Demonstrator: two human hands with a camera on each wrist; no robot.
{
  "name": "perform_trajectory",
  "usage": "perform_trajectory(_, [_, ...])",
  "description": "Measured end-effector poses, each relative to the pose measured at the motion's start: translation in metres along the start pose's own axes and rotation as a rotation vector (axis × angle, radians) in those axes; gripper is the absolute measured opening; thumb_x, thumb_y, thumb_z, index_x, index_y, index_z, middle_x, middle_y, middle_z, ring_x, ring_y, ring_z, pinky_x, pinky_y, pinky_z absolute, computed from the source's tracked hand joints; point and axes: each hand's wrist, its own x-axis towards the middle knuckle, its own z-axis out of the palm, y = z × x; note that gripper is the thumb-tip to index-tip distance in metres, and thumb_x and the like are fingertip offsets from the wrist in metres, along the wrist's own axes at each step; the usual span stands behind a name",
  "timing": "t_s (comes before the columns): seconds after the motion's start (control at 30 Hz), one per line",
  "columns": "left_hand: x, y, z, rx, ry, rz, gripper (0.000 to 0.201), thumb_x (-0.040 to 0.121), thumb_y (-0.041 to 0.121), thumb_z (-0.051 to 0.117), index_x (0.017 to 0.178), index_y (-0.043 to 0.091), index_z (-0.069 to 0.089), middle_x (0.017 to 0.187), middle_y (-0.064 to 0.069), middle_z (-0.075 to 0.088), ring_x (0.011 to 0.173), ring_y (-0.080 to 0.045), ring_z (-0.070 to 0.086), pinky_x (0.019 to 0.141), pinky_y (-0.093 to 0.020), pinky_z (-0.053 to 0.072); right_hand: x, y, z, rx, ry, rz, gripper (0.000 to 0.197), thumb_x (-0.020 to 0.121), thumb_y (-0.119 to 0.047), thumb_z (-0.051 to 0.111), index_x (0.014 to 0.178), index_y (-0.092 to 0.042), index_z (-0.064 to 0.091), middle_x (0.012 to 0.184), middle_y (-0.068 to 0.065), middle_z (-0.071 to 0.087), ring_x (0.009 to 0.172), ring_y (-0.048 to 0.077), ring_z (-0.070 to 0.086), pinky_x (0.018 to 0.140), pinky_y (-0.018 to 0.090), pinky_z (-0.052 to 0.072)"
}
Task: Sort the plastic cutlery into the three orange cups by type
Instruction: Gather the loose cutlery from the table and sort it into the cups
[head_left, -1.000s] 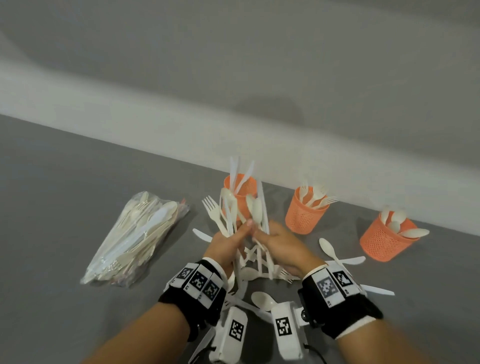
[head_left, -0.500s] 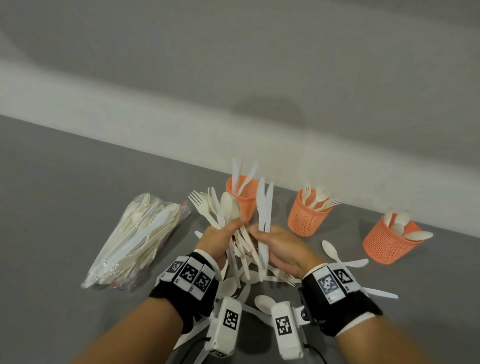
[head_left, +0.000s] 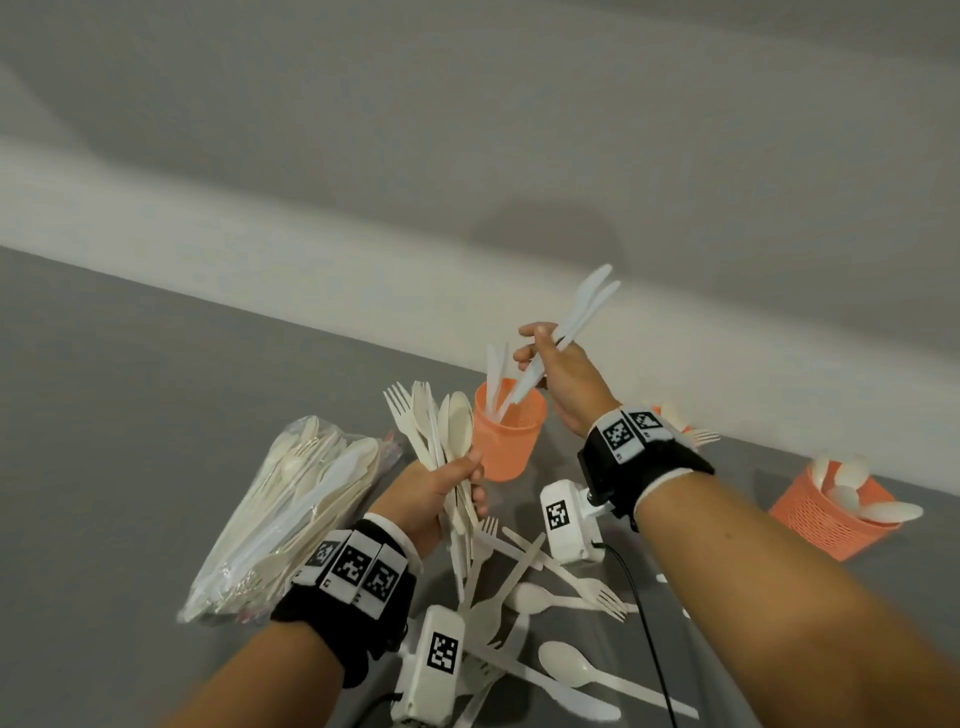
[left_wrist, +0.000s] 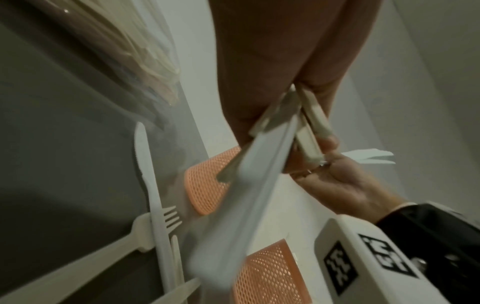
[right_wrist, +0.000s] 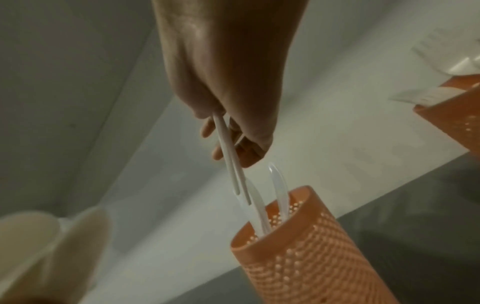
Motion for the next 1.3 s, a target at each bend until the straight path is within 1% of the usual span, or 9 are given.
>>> perform_trajectory(0.13, [0.005,0.002,-0.012,-0.004,0.019,0.001,0.029,0.085,0.031,0.062,0.063,0.014,0.052,0.053,-0.002,0.047,0.046,-0.013,0.048,0.052,-0.027,0.042,0.022,0.023,0.004,-0.193,-0.084,0.138,0.031,0.097,-0.027,0.044,0.114,-0.005,0.058,0.101,0.000,0.061,0.098,0.020,0.058,0.096,0.034,0.047])
perform_trajectory(0.3, [0.010,0.009,-0.013,-0.087,0.047,-0.050,0.021,0.090,0.028,0.052,0.074,0.014,0.052,0.061,-0.001,0.045,0.047,-0.012,0.047,0.052,-0.026,0.042,0.026,0.024,-0.002,-0.331,0.084,0.068,0.043,0.089,-0.024,0.059,0.128,-0.010,0.048,0.108,0.004,0.048,0.101,0.016,0.048,0.096,0.030,0.042])
perform_trajectory(0.4, [0.017,0.010,-0.010,-0.116,0.070,-0.076,0.025,0.094,0.025,0.048,0.072,0.013,0.052,0.058,0.000,0.048,0.049,-0.012,0.049,0.056,-0.026,0.045,0.006,0.013,-0.002,-0.400,0.230,-0.178,0.027,0.086,-0.011,0.060,0.113,-0.010,0.057,0.102,0.003,0.048,0.090,0.013,0.048,0.081,0.016,0.040])
perform_trajectory(0.53, [0.019,0.011,0.001,-0.148,0.075,-0.026,0.024,0.096,0.018,0.046,0.078,0.007,0.058,0.059,-0.003,0.059,0.056,-0.015,0.054,0.061,-0.028,0.048,-0.034,0.005,0.011,-0.389,-0.085,-0.224,0.019,0.081,0.001,0.059,0.080,-0.016,0.066,0.073,-0.003,0.062,0.067,0.008,0.055,0.065,0.008,0.042])
perform_trajectory(0.67, [0.016,0.009,0.014,-0.065,0.047,0.065,0.021,0.094,-0.001,0.042,0.092,0.007,0.062,0.059,0.001,0.064,0.053,-0.010,0.059,0.049,-0.022,0.049,-0.061,0.005,0.029,-0.283,-0.233,-0.134,0.007,0.084,-0.004,0.063,0.082,-0.007,0.069,0.071,0.018,0.066,0.061,0.021,0.064,0.060,0.018,0.052])
perform_trajectory(0.8, [0.010,0.010,0.021,0.022,0.025,0.095,0.031,0.081,-0.019,0.037,0.087,0.002,0.059,0.068,-0.007,0.061,0.064,-0.017,0.057,0.057,-0.025,0.048,-0.065,0.005,0.036,-0.540,-0.210,-0.223,0.013,0.087,-0.011,0.059,0.084,-0.006,0.071,0.065,-0.005,0.060,0.055,0.001,0.053,0.061,0.016,0.045])
perform_trajectory(0.93, [0.008,0.010,0.018,-0.017,-0.049,0.058,0.048,0.069,-0.014,0.046,0.114,0.002,0.057,0.090,-0.013,0.064,0.083,-0.026,0.059,0.069,-0.035,0.048,-0.066,0.008,0.039,-0.543,-0.133,-0.174,0.021,0.085,-0.026,0.064,0.078,-0.007,0.068,0.060,-0.009,0.054,0.058,0.003,0.051,0.058,0.012,0.041])
perform_trajectory(1.07, [0.009,0.006,0.015,-0.100,-0.053,0.036,0.064,0.059,-0.006,0.048,0.122,0.003,0.053,0.089,-0.014,0.065,0.079,-0.026,0.061,0.070,-0.037,0.050,-0.065,0.012,0.039,-0.550,-0.103,-0.147,0.019,0.087,-0.022,0.062,0.081,-0.005,0.067,0.065,-0.001,0.058,0.061,0.009,0.053,0.059,0.015,0.041])
perform_trajectory(1.3, [0.013,-0.003,0.022,-0.129,0.031,0.034,0.036,0.093,0.004,0.040,0.126,-0.001,0.052,0.081,-0.010,0.067,0.066,-0.019,0.063,0.057,-0.028,0.054,-0.066,0.019,0.034,-0.466,-0.070,-0.038,0.012,0.090,-0.008,0.049,0.083,-0.006,0.059,0.066,-0.004,0.052,0.062,0.013,0.052,0.059,0.022,0.046])
